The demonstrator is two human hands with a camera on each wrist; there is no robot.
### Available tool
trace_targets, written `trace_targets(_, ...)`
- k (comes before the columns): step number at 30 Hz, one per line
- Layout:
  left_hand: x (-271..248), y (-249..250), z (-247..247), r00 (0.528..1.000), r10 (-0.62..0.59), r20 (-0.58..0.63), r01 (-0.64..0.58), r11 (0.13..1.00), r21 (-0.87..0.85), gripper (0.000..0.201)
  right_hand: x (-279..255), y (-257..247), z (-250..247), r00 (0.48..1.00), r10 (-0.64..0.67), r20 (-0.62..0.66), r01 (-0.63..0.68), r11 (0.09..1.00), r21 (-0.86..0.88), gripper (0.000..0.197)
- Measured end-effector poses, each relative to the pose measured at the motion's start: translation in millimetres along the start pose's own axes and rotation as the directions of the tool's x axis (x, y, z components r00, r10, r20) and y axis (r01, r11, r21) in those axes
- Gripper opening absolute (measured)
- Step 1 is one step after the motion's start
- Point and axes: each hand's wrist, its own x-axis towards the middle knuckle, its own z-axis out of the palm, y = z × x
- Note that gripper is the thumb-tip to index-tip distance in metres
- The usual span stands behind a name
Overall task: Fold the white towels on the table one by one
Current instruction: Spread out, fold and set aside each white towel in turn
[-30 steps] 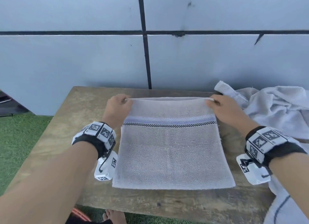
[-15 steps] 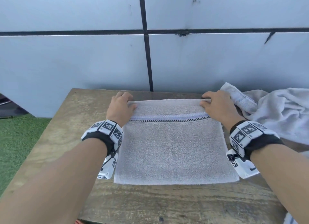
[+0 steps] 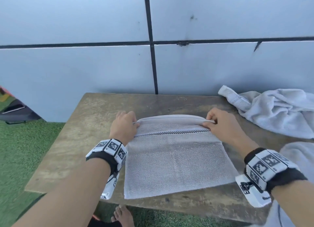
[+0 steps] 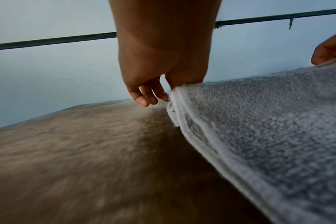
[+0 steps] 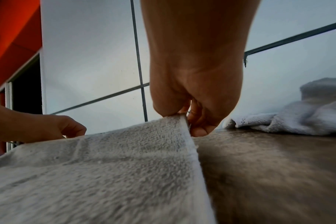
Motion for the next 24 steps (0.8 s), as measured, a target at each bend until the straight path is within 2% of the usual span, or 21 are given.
trace_targets(3,-25.9,-1.7,-3.6,1.0,0.013,0.005,-0.013,0.999,0.039,0.02,-39.0,-6.3,-8.7,0.999,-0.039,-0.025,0.041,0.996,0.079,0.019)
trace_targets(7,-57.1,18.2,-15.9,0.996,-0.005,0.094,-0.013,0.98,0.198,0.015,-85.8,-16.1,-21.0,0.995,-0.092,-0.026,0.095,0.983,0.156,0.013)
trace_targets(8,-63.2,27.4,-16.7,0.996,0.023,0.09,-0.04,0.979,0.202,0.023,-93.8,-17.9,-22.6,0.994,-0.109,-0.029,0.113,0.979,0.172,0.012)
trace_targets(10,-76.2,53.0,-16.7,0.981,0.179,0.071,-0.183,0.982,0.053,0.034,-105.1,-22.9,-22.7,0.991,-0.13,-0.043,0.136,0.964,0.23,0.015)
trace_targets(12,-90.8,83.2,-14.8,0.904,0.423,0.061,-0.4,0.889,-0.225,0.033,-113.3,-29.6,-20.8,0.988,-0.142,-0.066,0.156,0.94,0.304,0.02)
trace_targets(14,-102.4,105.8,-5.9,0.814,0.579,0.04,-0.523,0.761,-0.384,0.031,-118.9,-35.3,-18.0,0.983,-0.156,-0.094,0.18,0.913,0.366,0.024)
trace_targets(15,-106.5,113.3,-0.8,0.797,0.604,0.02,-0.543,0.731,-0.414,0.031,-121.4,-37.5,-16.1,0.982,-0.162,-0.1,0.188,0.901,0.391,0.024)
trace_targets(20,-107.5,126.9,7.7,0.799,0.592,-0.106,-0.564,0.677,-0.472,0.024,-122.5,-40.7,-13.8,0.968,-0.204,-0.146,0.246,0.883,0.399,0.023)
trace_targets(24,-100.8,130.4,7.1,0.802,0.582,-0.135,-0.566,0.667,-0.486,0.017,-122.5,-33.6,-21.2,0.977,-0.175,-0.126,0.213,0.872,0.441,0.022)
